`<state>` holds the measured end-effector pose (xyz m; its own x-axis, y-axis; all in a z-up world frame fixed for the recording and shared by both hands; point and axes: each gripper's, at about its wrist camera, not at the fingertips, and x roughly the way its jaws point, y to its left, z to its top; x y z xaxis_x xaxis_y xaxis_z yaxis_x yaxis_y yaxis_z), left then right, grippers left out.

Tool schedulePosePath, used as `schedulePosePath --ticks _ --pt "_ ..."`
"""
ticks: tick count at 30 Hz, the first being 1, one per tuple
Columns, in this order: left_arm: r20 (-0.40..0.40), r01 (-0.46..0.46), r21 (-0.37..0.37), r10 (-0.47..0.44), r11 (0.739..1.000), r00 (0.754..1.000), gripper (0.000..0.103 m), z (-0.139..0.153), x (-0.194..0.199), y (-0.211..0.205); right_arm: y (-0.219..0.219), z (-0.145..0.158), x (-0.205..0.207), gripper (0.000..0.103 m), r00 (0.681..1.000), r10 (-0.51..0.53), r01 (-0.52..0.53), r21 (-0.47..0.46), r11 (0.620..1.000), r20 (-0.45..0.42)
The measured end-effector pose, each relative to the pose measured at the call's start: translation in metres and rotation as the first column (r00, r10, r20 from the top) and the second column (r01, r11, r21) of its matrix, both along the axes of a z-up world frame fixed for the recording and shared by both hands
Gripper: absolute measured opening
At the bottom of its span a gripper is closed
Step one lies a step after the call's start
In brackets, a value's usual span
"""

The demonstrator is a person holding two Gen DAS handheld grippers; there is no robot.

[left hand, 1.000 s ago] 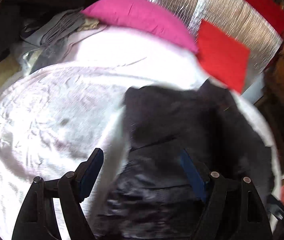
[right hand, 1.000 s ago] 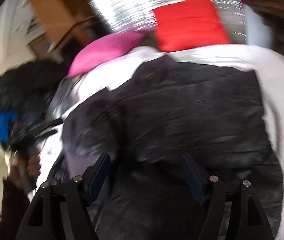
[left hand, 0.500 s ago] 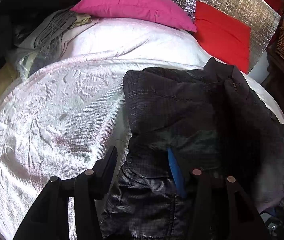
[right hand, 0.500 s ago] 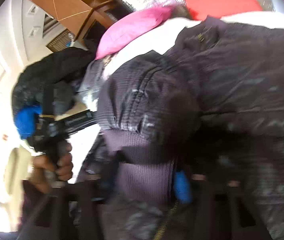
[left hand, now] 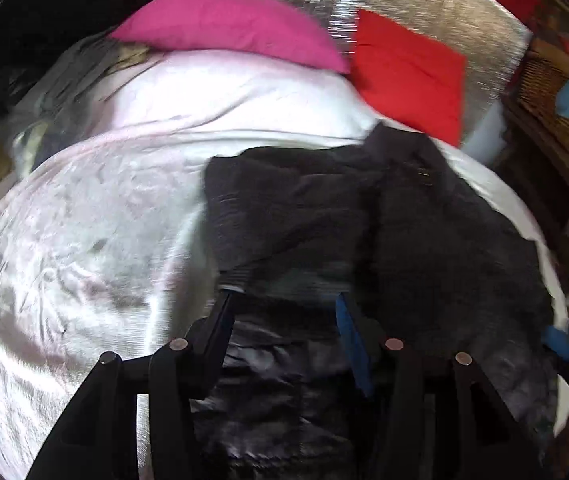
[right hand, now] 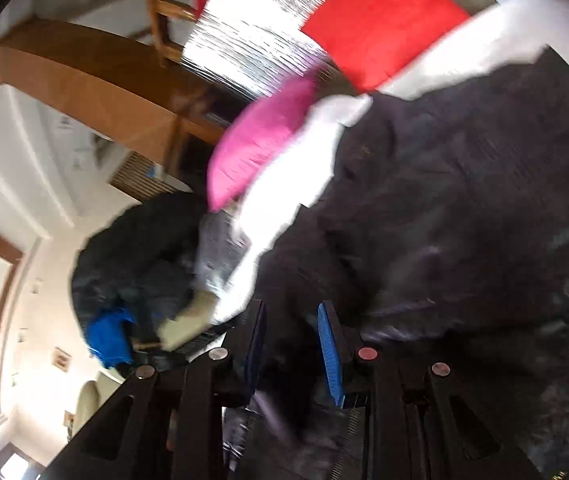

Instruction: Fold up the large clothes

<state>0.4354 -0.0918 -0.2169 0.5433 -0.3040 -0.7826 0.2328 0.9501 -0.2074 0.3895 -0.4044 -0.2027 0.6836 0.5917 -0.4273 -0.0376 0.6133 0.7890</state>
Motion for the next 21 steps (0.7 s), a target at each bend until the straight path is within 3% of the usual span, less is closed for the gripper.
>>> schedulePosePath --ticks 4,7,8,9,11,17,21 --pt "-0.026 0.135 -0.061 -0.136 0.989 0.990 0.054 0.003 -0.014 -0.011 0.009 -0.007 0.005 0.031 0.998 0.016 -0.020 -0.068 0.997 -0.053" --pt "-0.122 0.214 -0.142 -0.232 0.966 0.965 0.057 -0.012 -0.023 -0.019 0.009 -0.011 0.005 0.039 0.998 0.008 -0.014 -0.090 0.996 -0.068" --pt "-0.157 0.229 -0.177 -0.257 0.957 0.954 0.060 -0.017 -0.024 -0.020 0.007 -0.012 0.005 0.067 0.997 0.000 -0.008 -0.098 0.995 -0.074" --pt "-0.205 0.238 -0.214 -0.282 0.947 0.937 0.064 -0.025 -0.025 -0.022 0.004 -0.013 0.003 0.088 0.997 -0.017 0.009 -0.104 0.995 -0.077" --pt "-0.260 0.231 -0.247 -0.294 0.941 0.920 0.065 -0.035 -0.025 -0.024 -0.002 -0.008 -0.004 0.088 0.996 -0.078 0.074 -0.103 0.992 -0.033" --pt "-0.261 0.249 -0.349 -0.349 0.903 0.900 0.064 -0.043 -0.024 -0.031 -0.020 0.014 -0.016 0.088 0.986 -0.157 0.163 -0.166 0.972 0.052" --pt "-0.216 0.284 -0.378 -0.382 0.881 0.898 0.040 -0.038 -0.027 -0.045 -0.032 0.019 -0.023 0.088 0.980 -0.187 0.195 -0.166 0.967 0.064"
